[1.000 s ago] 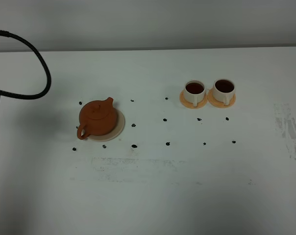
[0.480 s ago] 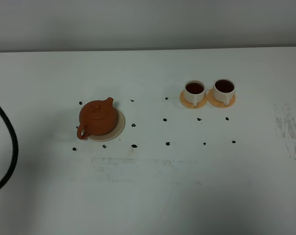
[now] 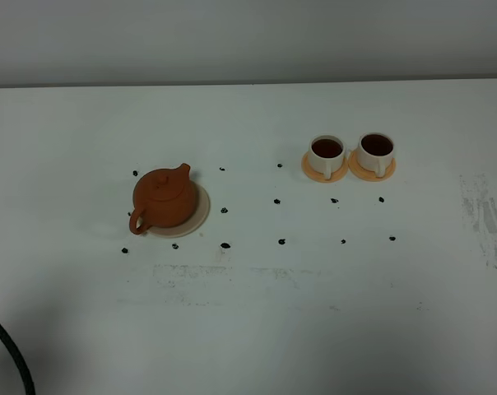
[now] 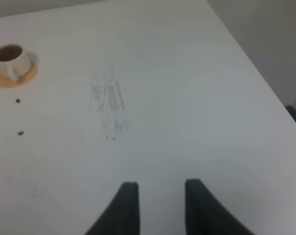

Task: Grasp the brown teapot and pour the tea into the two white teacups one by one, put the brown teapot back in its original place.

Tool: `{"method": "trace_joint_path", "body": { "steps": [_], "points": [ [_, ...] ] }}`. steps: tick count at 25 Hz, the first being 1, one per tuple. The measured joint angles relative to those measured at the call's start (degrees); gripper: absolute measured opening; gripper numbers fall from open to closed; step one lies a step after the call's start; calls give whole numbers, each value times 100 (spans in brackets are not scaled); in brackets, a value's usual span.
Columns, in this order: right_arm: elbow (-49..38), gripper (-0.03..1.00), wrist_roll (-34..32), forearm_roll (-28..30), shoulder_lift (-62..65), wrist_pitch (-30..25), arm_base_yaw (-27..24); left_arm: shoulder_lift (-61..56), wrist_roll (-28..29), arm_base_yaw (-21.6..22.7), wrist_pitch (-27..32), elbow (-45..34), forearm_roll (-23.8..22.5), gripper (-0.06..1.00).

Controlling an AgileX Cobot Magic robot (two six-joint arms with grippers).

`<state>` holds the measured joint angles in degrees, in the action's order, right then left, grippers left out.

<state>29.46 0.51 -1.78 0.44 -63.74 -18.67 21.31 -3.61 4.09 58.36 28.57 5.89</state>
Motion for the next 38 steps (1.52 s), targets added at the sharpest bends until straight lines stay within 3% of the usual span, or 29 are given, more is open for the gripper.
{"method": "trace_joint_path", "body": {
  "steps": [9, 23, 34, 38],
  "points": [
    [0, 22, 0, 0, 0, 0, 0, -948, 102, 0, 215, -238, -23, 48],
    [0, 22, 0, 0, 0, 0, 0, -1095, 113, 0, 215, -238, -29, 48],
    [0, 22, 0, 0, 0, 0, 0, -2150, 113, 0, 246, -238, -29, 48],
    [0, 22, 0, 0, 0, 0, 256, -2156, 113, 0, 252, -238, -29, 48]
  ]
}}
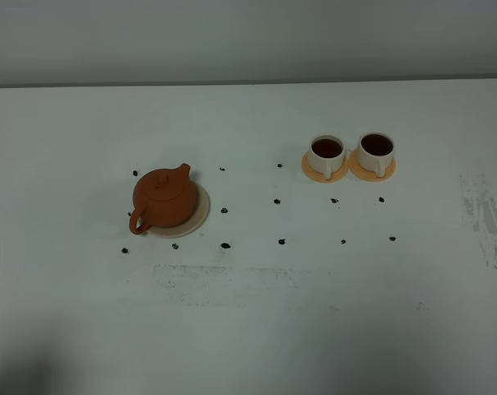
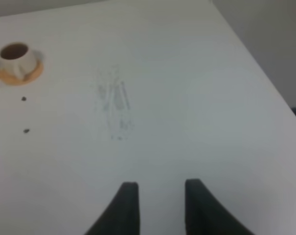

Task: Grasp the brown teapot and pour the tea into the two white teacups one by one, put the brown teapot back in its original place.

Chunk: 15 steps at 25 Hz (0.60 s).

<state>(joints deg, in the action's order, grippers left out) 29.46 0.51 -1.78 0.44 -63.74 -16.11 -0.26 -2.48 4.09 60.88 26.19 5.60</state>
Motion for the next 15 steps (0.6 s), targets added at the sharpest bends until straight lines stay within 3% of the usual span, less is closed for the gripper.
{"method": "trace_joint_path", "body": {
  "steps": [7, 15],
  "points": [
    [0, 22, 0, -12, 0, 0, 806, 0, 0, 0, 0, 0, 0, 48],
    [0, 22, 0, -15, 0, 0, 880, 0, 0, 0, 5, 0, 0, 48]
  ]
}}
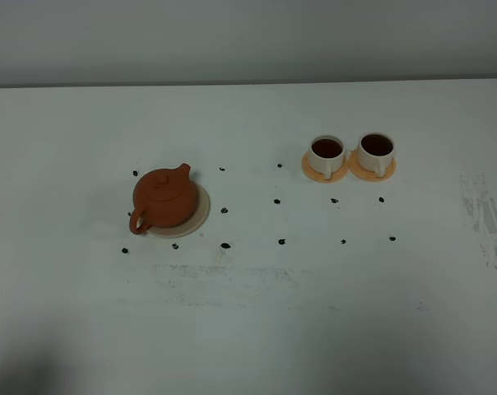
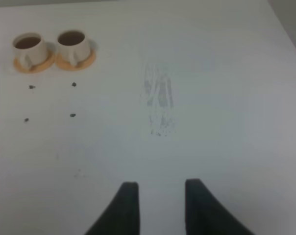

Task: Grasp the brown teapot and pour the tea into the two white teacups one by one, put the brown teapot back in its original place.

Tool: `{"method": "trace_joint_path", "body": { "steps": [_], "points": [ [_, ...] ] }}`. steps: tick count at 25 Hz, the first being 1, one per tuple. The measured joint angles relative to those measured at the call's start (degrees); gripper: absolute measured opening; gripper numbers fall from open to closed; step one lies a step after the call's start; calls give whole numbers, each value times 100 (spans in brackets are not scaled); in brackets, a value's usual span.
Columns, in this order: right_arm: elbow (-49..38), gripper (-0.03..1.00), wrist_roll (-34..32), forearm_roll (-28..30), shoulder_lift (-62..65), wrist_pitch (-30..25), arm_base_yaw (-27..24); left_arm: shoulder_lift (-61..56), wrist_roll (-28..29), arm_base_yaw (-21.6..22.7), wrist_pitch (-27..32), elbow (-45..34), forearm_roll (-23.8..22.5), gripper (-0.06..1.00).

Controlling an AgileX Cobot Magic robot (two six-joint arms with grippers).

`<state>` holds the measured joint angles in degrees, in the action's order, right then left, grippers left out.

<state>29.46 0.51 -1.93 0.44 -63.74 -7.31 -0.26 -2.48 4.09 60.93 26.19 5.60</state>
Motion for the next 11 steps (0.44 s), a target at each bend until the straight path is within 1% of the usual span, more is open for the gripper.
{"method": "trace_joint_path", "body": {
  "steps": [11],
  "points": [
    [0, 22, 0, -7, 0, 0, 0, 0, 0, 0, 0, 0, 0, 48]
  ]
}}
